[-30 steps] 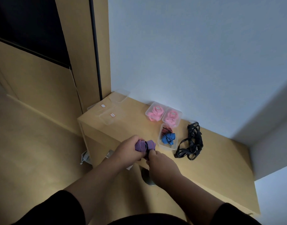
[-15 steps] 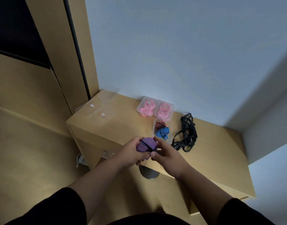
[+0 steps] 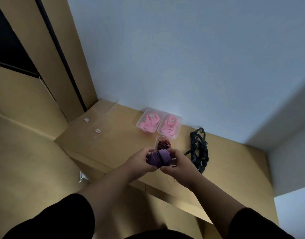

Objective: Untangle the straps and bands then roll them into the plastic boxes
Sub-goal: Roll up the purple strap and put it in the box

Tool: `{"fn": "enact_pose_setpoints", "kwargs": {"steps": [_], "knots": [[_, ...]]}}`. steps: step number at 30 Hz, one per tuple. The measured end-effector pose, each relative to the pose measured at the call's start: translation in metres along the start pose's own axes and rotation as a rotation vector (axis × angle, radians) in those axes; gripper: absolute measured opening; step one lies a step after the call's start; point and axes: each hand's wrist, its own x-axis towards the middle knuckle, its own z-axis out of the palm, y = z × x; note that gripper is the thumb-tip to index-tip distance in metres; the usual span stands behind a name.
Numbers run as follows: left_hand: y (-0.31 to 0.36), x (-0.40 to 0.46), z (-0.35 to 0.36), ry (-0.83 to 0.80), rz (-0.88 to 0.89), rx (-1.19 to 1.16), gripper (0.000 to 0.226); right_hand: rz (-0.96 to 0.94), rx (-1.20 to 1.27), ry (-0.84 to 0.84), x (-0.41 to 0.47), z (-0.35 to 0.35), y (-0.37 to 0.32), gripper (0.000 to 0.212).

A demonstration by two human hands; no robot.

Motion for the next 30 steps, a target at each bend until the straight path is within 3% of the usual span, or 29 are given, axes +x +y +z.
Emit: {"fn": "enact_pose_setpoints", "kwargs": {"steps": [9,23,27,30], "knots": [[0.004,0.061,0.016,0.118,-0.047,0.246,0.052,0.039,-0.161,-0.07,0.06,-0.028,0.035,0.074],[-0.017,0.113,0.037,0.074,-0.158,0.594,0.033,0.012,-0.558,-0.145,0.103,-0.033,0.066,0.044],[-0.021,0.121,0.04,0.079,-0.15,0.635,0.037,0.025,-0.543,-0.129,0.102,-0.029,0.069,0.064],[-0.025,0.125,0.041,0.066,-0.15,0.672,0.032,-0.068,-0.566,-0.131,0.096,-0.029,0.068,0.074]]}}
